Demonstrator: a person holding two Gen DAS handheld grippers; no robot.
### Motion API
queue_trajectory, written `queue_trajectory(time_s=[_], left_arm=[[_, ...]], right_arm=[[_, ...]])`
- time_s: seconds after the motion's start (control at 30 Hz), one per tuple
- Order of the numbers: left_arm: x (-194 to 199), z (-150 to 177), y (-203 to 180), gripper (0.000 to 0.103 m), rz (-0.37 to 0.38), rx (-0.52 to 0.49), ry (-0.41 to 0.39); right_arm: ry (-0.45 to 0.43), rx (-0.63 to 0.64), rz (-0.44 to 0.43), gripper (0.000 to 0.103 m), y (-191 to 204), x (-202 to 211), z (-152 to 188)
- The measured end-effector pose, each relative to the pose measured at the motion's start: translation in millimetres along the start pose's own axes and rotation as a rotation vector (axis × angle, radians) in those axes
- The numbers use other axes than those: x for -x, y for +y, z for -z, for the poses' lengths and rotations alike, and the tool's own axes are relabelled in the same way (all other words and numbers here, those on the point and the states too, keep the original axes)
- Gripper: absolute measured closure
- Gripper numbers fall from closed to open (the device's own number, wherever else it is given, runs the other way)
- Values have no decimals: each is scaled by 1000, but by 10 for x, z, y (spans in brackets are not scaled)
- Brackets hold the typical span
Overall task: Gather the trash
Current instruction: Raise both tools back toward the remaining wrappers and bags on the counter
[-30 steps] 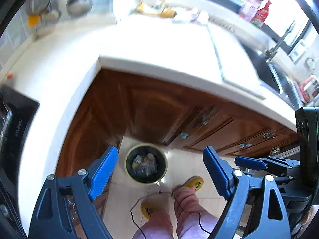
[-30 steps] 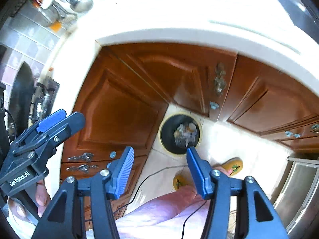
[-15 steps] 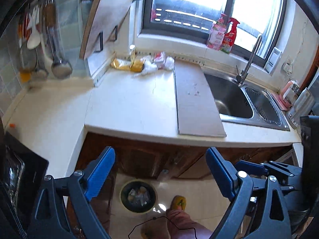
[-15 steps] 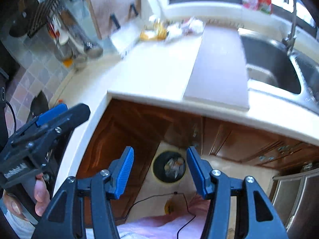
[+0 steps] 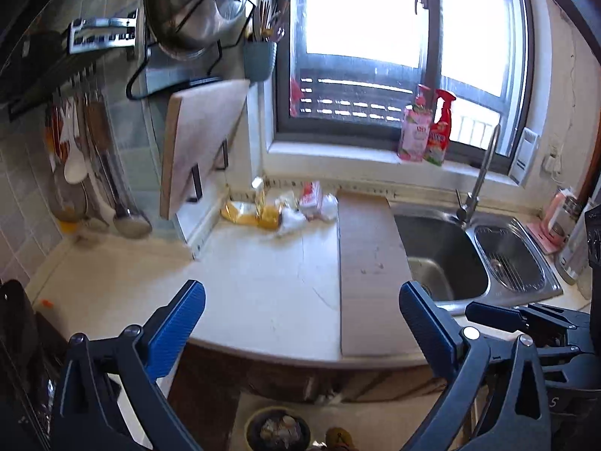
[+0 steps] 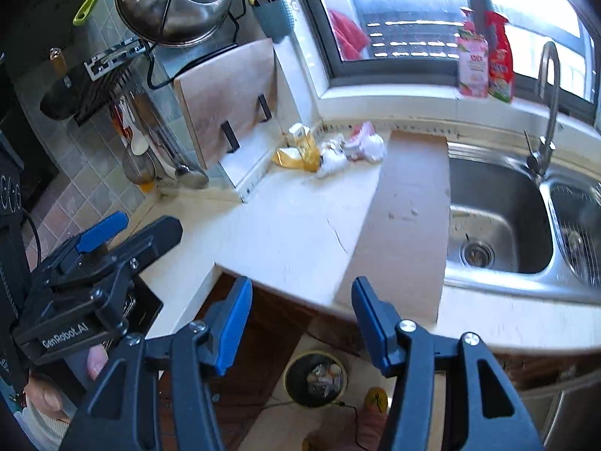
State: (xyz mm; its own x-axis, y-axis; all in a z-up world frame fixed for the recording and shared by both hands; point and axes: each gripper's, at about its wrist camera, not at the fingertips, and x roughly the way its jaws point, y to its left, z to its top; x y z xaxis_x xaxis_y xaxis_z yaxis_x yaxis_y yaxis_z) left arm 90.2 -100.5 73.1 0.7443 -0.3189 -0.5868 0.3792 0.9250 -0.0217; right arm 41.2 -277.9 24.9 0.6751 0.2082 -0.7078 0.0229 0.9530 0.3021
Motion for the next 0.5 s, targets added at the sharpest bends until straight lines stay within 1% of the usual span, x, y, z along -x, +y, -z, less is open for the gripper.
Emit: queue_trajectory(time_s=[0.17, 0.3, 0.5], left_arm=[[-287, -277, 18, 1, -27, 20, -12], [-573, -422, 96, 1, -57, 39, -2], [-1138, -670, 206, 1, -124, 54, 35]], right_arm=[[6, 33, -6, 47, -116, -245, -320], [11, 23, -24, 47, -278, -448, -552], [16, 14, -25, 47, -582, -784, -898]])
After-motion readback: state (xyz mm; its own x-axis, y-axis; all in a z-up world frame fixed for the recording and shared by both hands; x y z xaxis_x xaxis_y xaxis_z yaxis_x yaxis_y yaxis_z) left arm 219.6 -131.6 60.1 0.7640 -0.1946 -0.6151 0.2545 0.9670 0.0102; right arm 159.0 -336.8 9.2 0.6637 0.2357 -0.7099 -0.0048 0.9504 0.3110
